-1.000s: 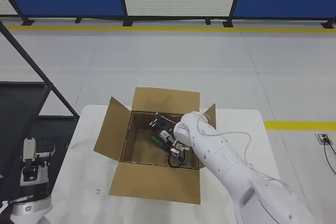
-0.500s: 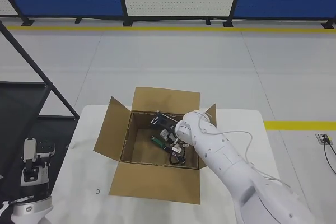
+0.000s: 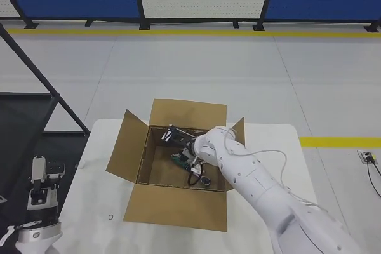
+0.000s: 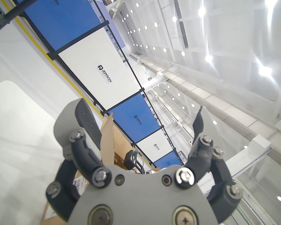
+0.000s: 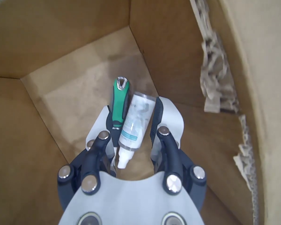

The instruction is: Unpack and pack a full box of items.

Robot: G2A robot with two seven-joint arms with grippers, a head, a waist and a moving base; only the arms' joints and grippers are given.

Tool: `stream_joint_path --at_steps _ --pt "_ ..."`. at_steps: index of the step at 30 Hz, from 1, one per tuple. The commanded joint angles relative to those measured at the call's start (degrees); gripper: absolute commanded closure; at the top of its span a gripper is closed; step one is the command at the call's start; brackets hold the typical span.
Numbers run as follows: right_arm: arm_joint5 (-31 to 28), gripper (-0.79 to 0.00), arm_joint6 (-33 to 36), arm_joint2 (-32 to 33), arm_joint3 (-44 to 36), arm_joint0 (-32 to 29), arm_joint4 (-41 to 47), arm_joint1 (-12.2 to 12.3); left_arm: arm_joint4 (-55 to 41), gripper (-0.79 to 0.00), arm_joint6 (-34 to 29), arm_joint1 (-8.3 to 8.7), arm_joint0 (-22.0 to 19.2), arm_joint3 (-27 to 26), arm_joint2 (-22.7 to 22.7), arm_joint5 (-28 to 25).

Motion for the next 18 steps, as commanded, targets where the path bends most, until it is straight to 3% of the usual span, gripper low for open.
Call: stream_joint_path --at_steps 1,6,9,10,11,14,18 --pt "1.11 -0.382 -0.43 0.74 -4.58 -1.41 -1.76 1.26 0.16 -0.785 -0.76 0.05 0.19 0.12 -0.01 -0.43" --pt "6.14 -0.416 1.46 4.98 -20.92 -7.93 -6.58 5.63 0.83 -0.785 -2.64 0.17 0.87 0.43 0.01 -1.82" --pt "8.67 -0.579 4.63 8.81 -32.36 -13.49 -10.04 8.47 1.12 -0.785 -2.40 0.17 1.00 0.72 0.01 -1.95" --pt "9.51 -0.748 5.82 10.20 -35.84 -15.40 -11.16 9.32 1.20 -0.785 -2.10 0.15 0.95 0.76 0.09 -1.67" --pt "11.22 -0.785 7.10 11.66 -39.07 -17.29 -12.26 10.05 1.23 -0.785 -1.87 0.13 0.89 0.81 0.16 -1.42" --pt "15.61 -0.785 11.23 14.25 -46.41 -21.81 -14.05 11.21 1.09 -0.785 -1.62 0.11 0.84 0.84 0.22 -0.71" --pt "15.61 -0.785 11.23 14.25 -46.41 -21.81 -14.05 11.21 1.09 -0.785 -1.62 0.11 0.84 0.84 0.22 -0.71"
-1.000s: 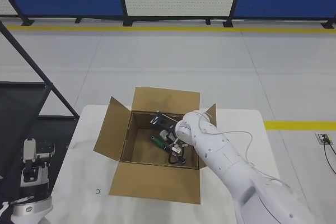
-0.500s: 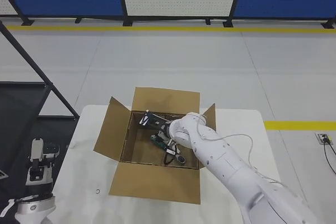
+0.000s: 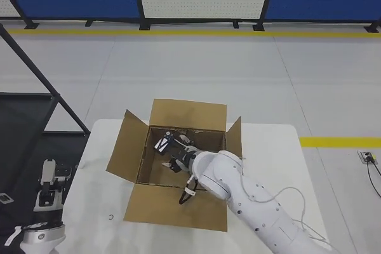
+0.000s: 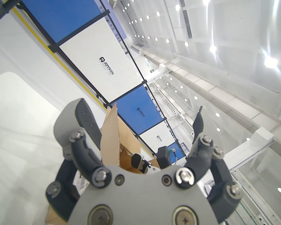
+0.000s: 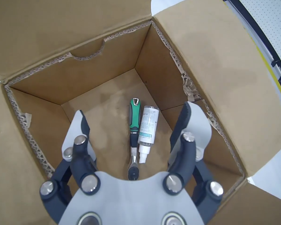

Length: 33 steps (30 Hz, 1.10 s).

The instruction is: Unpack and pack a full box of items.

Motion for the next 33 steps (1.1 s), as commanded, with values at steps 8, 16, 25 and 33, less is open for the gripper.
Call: stream_joint_path --at_steps 8,16,25,33 --pt "-0.11 -0.785 -0.50 -0.02 0.27 -0.16 0.12 -0.01 0.05 -0.785 -0.06 0.01 0.02 0.04 -0.01 0.14" --pt "-5.71 -0.785 -7.75 5.82 -6.64 -4.65 3.96 1.24 7.88 -0.785 -8.61 0.79 -1.62 0.81 1.28 1.46" --pt "-13.25 -0.785 -9.59 23.45 -29.96 -21.40 8.88 5.55 10.12 -0.785 -16.48 1.50 -5.82 2.81 5.02 0.71" --pt "-15.67 -0.785 -11.15 38.64 -40.27 -34.00 16.21 7.83 12.60 -0.785 -18.73 1.82 -6.83 2.03 8.24 0.07"
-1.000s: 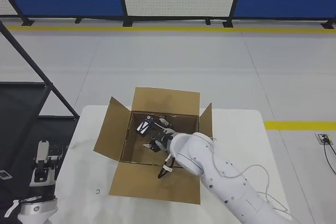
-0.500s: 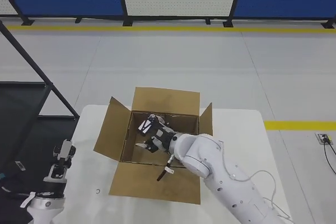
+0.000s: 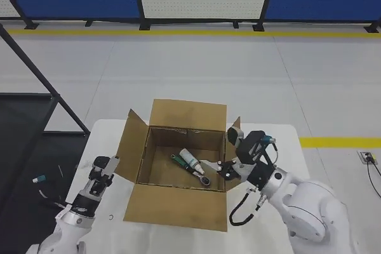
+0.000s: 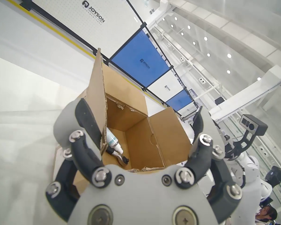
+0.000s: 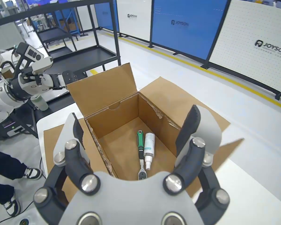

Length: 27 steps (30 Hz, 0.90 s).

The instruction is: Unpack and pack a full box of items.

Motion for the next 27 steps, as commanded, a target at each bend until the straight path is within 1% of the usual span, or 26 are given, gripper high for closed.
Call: stream_joint_path --at_steps 1,5,6,9,11,13,15,18,23,27 --pt "-0.74 -0.785 -0.46 3.36 -0.93 -2.36 2.38 0.39 0.63 -0.785 -0.38 0.06 0.22 -0.49 0.83 -0.27" --pt "-3.73 -0.785 1.18 7.48 0.20 -4.61 9.58 1.10 1.59 -0.785 -1.10 0.15 0.41 -1.07 2.55 -0.13" --pt "-4.49 -0.785 2.62 8.36 1.50 -4.76 12.35 1.35 2.04 -0.785 -1.46 0.18 0.43 -1.16 3.31 -0.10" --pt "-7.26 -0.785 6.61 9.39 5.81 -3.59 19.03 1.95 3.35 -0.785 -2.17 0.25 0.50 -1.12 4.98 -0.01" --pt "-7.61 -0.785 8.58 9.79 8.49 -2.50 21.62 2.26 4.30 -0.785 -2.56 0.30 0.63 -0.86 5.82 0.10" --pt "-9.03 -0.785 10.71 9.10 11.43 -0.95 25.17 2.55 5.39 -0.785 -2.99 0.37 0.66 -0.36 6.60 0.38" --pt "-11.85 -0.785 12.96 8.08 15.21 1.29 29.91 2.89 6.21 -0.785 -2.99 0.42 0.70 0.21 7.35 0.71" --pt "-13.26 -0.785 15.52 6.54 19.10 4.15 33.14 3.26 6.65 -0.785 -2.84 0.49 0.69 0.94 8.00 1.07" --pt "-14.33 -0.785 18.00 2.79 23.66 8.58 35.75 3.54 6.67 -0.785 -2.39 0.60 0.73 1.31 8.49 1.45" --pt "-13.53 -0.785 17.50 -2.61 27.89 12.98 35.27 3.20 6.43 -0.785 -2.51 0.72 0.87 1.59 8.81 1.82"
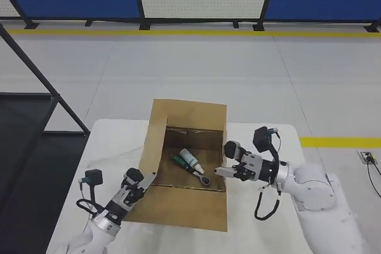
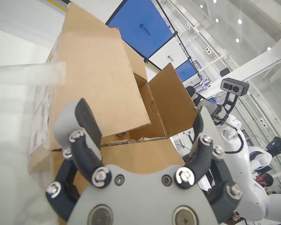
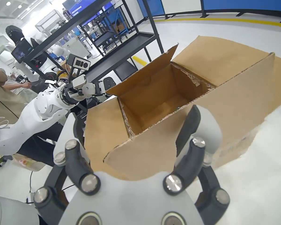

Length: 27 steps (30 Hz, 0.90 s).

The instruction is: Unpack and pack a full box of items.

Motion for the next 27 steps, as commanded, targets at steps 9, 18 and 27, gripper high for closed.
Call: stream_joint_path --at_steps 9,18,27 --pt "2.02 -0.785 -1.03 -8.75 8.88 7.43 -1.85 -0.93 -0.59 -0.785 -0.76 0.17 -0.96 1.02 1.05 1.18" --pt "2.52 -0.785 -1.30 -8.79 9.11 7.23 -1.86 -0.94 -0.70 -0.785 -0.72 0.16 -0.98 1.07 1.13 1.33" --pt "10.74 -0.785 -6.59 -12.99 15.28 10.40 -3.20 -1.73 0.52 -0.785 -2.40 0.17 -3.85 2.14 4.72 5.12"
